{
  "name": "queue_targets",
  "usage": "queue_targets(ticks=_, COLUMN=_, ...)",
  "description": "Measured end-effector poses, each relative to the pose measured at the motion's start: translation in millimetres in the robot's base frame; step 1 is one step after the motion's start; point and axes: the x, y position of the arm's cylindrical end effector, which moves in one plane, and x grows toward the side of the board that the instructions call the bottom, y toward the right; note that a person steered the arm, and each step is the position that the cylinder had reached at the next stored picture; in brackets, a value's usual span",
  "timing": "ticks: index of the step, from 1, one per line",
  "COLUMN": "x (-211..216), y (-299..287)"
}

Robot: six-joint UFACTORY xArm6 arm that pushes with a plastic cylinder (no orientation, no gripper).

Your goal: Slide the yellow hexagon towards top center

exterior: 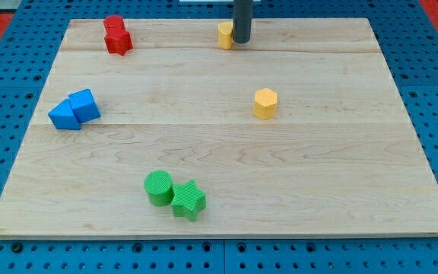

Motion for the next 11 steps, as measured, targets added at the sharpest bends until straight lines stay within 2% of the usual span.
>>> queue_targets(ticks=1, x=2, y=13)
queue_targets(ticks=2, x=40, y=24)
queue_targets(ticks=4, x=148, y=64)
queue_targets(ticks=5, x=194, y=57)
queue_targets(ticks=7, x=168, y=-14)
queue_targets(ticks=9, x=149, y=6)
queue_targets(ticks=11, x=129, y=1)
